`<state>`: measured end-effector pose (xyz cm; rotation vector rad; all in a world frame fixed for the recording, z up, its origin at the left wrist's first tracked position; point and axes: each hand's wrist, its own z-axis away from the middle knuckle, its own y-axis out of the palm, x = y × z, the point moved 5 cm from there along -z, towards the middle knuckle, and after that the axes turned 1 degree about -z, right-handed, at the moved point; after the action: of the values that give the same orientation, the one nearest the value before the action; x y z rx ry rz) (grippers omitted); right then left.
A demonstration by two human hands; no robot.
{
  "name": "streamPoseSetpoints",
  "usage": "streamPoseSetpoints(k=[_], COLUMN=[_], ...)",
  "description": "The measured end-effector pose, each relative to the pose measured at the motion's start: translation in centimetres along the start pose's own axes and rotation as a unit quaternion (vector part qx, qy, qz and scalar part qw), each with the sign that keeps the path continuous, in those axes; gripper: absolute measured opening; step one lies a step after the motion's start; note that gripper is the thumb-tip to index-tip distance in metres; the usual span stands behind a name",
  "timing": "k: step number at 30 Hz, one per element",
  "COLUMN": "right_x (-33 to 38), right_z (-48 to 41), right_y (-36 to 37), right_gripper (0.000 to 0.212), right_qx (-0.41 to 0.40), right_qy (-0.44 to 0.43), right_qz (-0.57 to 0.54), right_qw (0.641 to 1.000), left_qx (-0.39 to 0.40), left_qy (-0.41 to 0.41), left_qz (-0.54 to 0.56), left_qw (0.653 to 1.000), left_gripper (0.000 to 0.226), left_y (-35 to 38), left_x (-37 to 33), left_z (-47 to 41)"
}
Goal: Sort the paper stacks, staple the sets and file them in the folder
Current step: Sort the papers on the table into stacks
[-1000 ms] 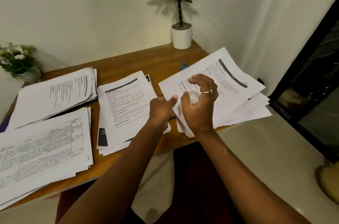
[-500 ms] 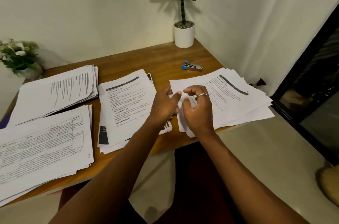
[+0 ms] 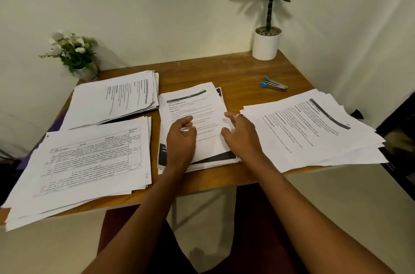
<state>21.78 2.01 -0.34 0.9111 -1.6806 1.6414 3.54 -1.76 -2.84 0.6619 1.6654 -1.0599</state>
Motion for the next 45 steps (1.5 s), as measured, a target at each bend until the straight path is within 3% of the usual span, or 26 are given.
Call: streamPoseSetpoints(k=[6, 10, 12, 15, 17, 20, 22, 24, 27, 29, 32, 34, 37, 41, 45], right_x=[0.6, -0.1, -0.5, -1.2, -1.5, -1.3, -0.9, -0.3, 0.1, 0.1, 0.2, -0.2, -0.9, -3.0, -4.0], right_z=[-0.2, -0.9, -0.9, -0.8, -0.5, -0.1, 0.1, 0.3, 0.7, 1.2, 2.6, 3.4, 4.2, 3.9, 3.8], right_y=[-0.4, -0.5, -0.3, -0.3, -0.6, -1.1, -1.2, -1.3, -1.8, -2.3, -3.1, -3.2, -3.6, -5.5, -8.1], right_gripper=[0.053, 0.068, 0.053, 0.027, 0.022, 0.019, 0.018, 0.020, 0.023, 0.023, 0.020, 0.021, 0.029, 0.053, 0.075], right_qx=[-0.052, -0.016, 0.024, 0.033, 0.024, 0.006, -0.006, -0.013, -0.032, -0.048, -0.072, -0.090, -0.151, -0.240, -0.317], right_qy=[0.006, 0.131, 0.167, 0.200, 0.207, 0.193, 0.173, 0.154, 0.129, 0.105, 0.081, 0.057, 0.055, 0.112, 0.121], right_qz=[-0.080, -0.202, -0.211, -0.252, -0.331, -0.443, -0.487, -0.511, -0.515, -0.483, -0.422, -0.411, -0.450, -0.543, -0.465], right_qw=[0.995, 0.970, 0.963, 0.946, 0.920, 0.876, 0.856, 0.845, 0.847, 0.868, 0.900, 0.905, 0.879, 0.797, 0.818], left_qx=[-0.022, -0.032, -0.045, -0.056, -0.072, -0.108, -0.096, -0.027, 0.092, 0.117, 0.093, 0.076, 0.063, 0.078, 0.111], left_qy=[0.030, 0.052, 0.112, 0.278, 0.294, 0.204, 0.082, -0.078, -0.273, -0.297, -0.299, -0.294, -0.293, -0.293, -0.263], left_qz=[0.008, 0.024, 0.030, 0.006, 0.007, 0.031, 0.057, 0.069, 0.140, 0.195, 0.313, 0.331, 0.285, 0.203, 0.181], left_qw=[0.999, 0.998, 0.992, 0.959, 0.953, 0.973, 0.990, 0.994, 0.947, 0.927, 0.897, 0.894, 0.910, 0.931, 0.941], left_gripper=[0.028, 0.023, 0.016, 0.010, 0.008, 0.007, 0.010, 0.021, 0.044, 0.046, 0.036, 0.033, 0.028, 0.018, 0.019], left_y=[0.1, -0.1, -0.5, -1.1, -1.3, -1.6, -1.6, -1.0, 0.4, 1.1, 2.0, 2.3, 2.3, 1.9, 2.3], left_x=[-0.5, -0.7, -1.7, -3.7, -4.1, -3.8, -3.1, -2.4, -2.9, -3.7, -4.2, -4.3, -3.9, -3.8, -4.1], left_z=[0.3, 0.5, 1.0, 2.5, 3.0, 3.6, 3.7, 3.5, 4.1, 4.1, 3.5, 3.0, 2.2, 1.8, 2.1])
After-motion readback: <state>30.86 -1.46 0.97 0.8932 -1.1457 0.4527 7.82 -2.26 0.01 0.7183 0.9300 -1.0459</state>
